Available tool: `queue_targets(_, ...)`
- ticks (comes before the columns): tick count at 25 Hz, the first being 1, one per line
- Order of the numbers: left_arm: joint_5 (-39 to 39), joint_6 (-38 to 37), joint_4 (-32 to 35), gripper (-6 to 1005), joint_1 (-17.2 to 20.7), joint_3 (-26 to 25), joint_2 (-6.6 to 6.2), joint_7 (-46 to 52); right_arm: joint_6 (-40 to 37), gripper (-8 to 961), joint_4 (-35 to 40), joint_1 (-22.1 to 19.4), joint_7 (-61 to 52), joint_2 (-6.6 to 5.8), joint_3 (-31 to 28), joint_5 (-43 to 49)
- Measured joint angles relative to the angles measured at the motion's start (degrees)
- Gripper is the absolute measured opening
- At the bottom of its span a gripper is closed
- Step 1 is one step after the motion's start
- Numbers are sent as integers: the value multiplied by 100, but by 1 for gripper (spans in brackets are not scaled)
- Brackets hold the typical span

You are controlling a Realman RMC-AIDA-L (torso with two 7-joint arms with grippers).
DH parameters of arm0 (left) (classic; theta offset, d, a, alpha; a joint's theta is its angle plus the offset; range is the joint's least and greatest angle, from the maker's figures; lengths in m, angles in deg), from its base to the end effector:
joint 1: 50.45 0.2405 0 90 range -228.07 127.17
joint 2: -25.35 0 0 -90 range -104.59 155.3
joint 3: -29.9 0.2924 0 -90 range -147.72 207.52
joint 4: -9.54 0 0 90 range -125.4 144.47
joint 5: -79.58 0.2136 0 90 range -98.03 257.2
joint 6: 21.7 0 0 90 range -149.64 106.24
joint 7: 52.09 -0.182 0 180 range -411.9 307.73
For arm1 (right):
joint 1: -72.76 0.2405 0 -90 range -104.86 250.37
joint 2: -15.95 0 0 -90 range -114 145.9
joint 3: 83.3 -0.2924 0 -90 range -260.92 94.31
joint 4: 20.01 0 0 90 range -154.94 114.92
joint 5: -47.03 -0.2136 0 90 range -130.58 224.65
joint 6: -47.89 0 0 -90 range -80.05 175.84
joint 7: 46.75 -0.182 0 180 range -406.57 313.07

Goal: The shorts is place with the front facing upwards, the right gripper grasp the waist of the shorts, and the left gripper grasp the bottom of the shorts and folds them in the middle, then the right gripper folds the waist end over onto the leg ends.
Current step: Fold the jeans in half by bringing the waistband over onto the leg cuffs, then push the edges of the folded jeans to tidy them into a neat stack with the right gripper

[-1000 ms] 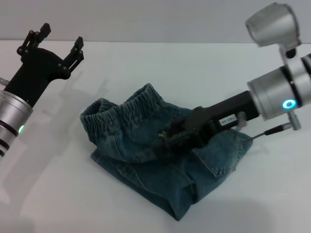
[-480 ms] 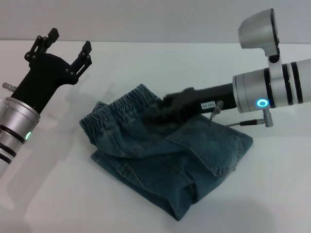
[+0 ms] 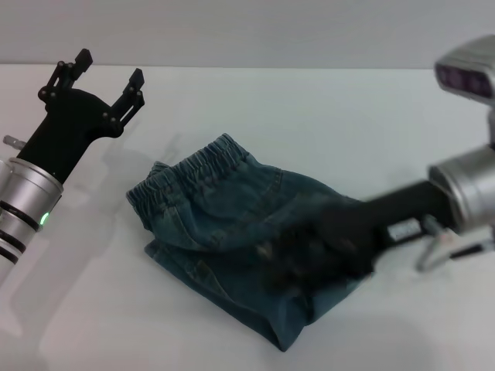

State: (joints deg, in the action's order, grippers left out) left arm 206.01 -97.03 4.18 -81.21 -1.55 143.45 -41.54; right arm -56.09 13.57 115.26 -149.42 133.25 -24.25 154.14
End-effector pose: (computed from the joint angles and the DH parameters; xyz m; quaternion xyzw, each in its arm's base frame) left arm -0.2998 0.3970 -0.0458 -0.7593 -0.1232 -0.3438 0.5386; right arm 0.1749 0.3368 -0.0771 0.9301 -0.2515 -0.2058 0.1712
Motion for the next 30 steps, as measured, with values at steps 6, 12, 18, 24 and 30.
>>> queue_targets(6, -12, 4, -15, 811, -9, -2, 13, -3, -342, 635, 14, -204, -706, -66, 52, 800)
queue_targets(12, 0, 20, -127, 811, 10, -2, 20, -6, -229, 635, -67, -186, -1026, 11, 55, 1618)
queue_targets(18, 4, 27, -190, 811, 87, 23, 21, -8, 144, 635, -186, -165, -1100, 27, 55, 1766)
queue_targets(24, 5, 27, -210, 811, 141, 16, 21, -9, 537, 634, -202, -168, -1092, 25, 54, 1781)
queue_targets(30, 5, 27, -214, 811, 169, 22, 11, -9, 885, 634, -172, -198, -1102, -27, -10, 1784)
